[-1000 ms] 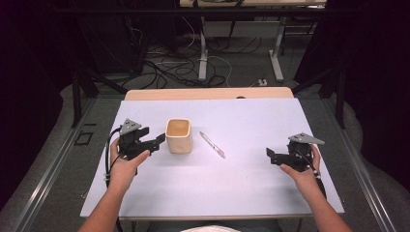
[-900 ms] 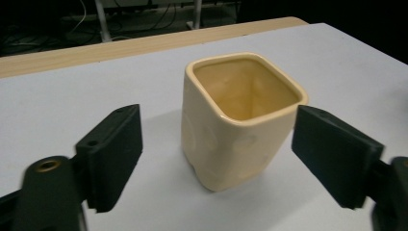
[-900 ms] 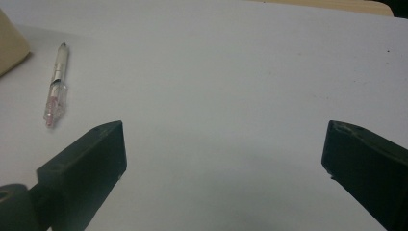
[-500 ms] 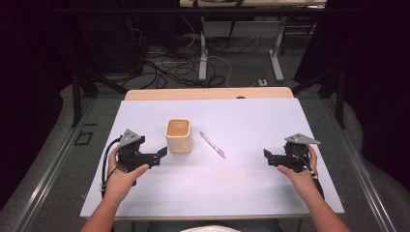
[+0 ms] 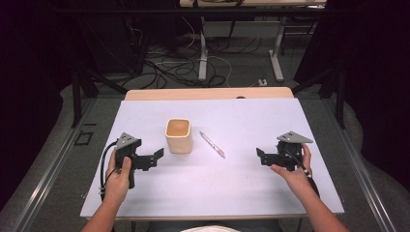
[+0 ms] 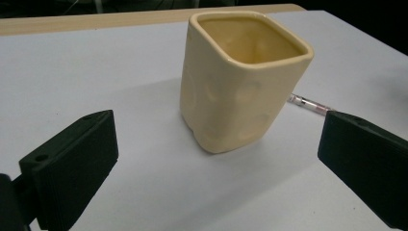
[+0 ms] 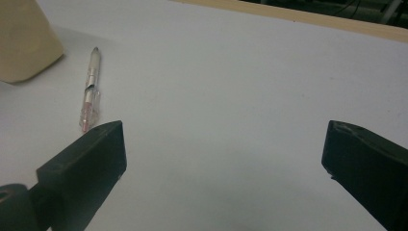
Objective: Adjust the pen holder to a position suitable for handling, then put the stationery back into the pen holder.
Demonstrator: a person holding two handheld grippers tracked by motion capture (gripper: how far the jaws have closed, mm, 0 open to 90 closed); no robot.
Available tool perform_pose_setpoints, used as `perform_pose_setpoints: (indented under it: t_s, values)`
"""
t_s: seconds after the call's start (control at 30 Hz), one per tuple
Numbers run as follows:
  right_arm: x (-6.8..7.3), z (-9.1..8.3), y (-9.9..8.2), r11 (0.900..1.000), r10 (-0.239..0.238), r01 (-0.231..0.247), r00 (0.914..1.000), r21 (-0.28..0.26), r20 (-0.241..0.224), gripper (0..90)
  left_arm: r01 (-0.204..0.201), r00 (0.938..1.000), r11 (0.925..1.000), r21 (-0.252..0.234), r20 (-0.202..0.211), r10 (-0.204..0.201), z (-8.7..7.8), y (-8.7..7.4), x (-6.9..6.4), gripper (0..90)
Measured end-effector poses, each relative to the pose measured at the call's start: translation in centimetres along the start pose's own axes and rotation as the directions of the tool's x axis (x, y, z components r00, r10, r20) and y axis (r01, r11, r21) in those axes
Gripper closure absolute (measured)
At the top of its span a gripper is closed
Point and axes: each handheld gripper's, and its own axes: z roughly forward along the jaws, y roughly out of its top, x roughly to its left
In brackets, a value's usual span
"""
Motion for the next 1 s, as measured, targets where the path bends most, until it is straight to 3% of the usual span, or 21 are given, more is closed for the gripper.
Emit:
perform_pose_setpoints:
  t_s: [0.17, 0.43, 0.6, 0.8, 1.0]
  values:
    - [0.5, 0.3, 0.7, 1.0000, -0.007, 0.007, 0.9997, 0.004, -0.023, 2.3, -0.019, 0.9998, 0.9992, 0.034, -0.006, 0.019, 0.1, -0.2, -0.1, 0.3]
    - [0.9, 0.7, 2.3, 0.9997, 0.010, -0.008, 0.9980, 0.025, -0.063, 3.8, 0.016, 0.9996, 0.9995, 0.025, 0.022, -0.016, 0.4, -0.5, -0.2, 0.3]
    - [1.3, 1.2, 3.4, 0.9989, 0.024, -0.020, 0.9957, 0.042, -0.090, 6.7, 0.008, 0.9995, 0.9992, 0.038, 0.029, -0.009, 0.5, -0.8, 0.0, 0.2]
    - [2.4, 2.1, 5.5, 0.9965, -0.032, 0.039, 0.9939, 0.074, -0.105, 14.2, 0.014, 0.9997, 0.9992, 0.038, 0.020, -0.015, 0.5, -1.0, 0.2, 0.3]
    - [3.5, 2.9, 7.2, 0.9922, -0.076, 0.086, 0.9908, 0.090, -0.112, 15.0, 0.038, 0.9990, 0.9987, 0.034, 0.022, -0.039, 0.4, -1.1, 0.5, 0.4]
